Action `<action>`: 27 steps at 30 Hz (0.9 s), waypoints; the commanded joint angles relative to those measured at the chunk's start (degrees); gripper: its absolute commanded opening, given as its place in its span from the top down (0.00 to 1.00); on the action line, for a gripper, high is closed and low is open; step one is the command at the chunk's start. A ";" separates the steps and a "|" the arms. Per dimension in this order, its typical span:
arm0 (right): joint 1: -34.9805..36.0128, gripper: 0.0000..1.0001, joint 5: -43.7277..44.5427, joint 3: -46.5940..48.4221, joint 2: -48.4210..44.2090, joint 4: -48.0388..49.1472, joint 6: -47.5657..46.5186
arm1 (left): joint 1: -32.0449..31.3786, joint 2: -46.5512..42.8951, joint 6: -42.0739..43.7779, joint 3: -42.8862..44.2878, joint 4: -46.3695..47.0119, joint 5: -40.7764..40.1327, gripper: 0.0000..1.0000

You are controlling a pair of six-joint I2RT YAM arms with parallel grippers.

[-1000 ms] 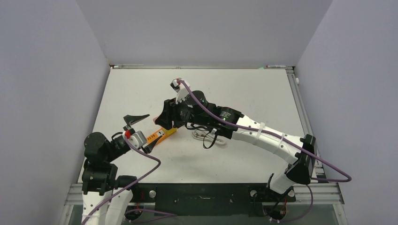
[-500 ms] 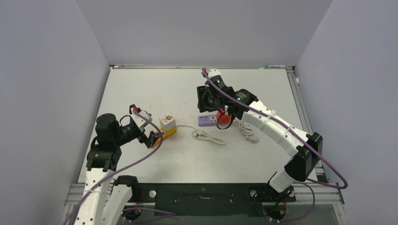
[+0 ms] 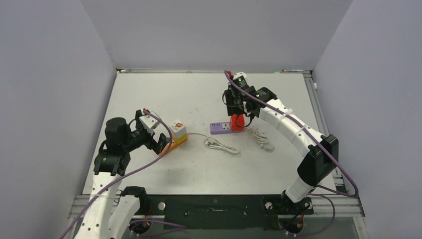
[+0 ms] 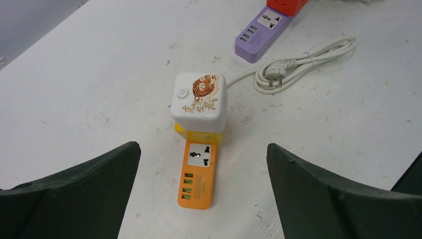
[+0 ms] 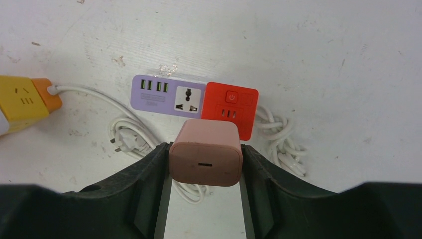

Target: Insert the plug

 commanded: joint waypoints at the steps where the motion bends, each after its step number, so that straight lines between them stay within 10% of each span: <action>1: -2.65 0.88 -1.47 -1.94 -0.87 2.03 -1.82 | 0.05 -0.54 1.16 -0.42 1.43 -1.45 0.04; 27: -5.17 0.93 -5.37 -6.64 2.30 6.88 -3.88 | -0.03 -0.65 5.70 -1.44 -1.02 -1.76 0.04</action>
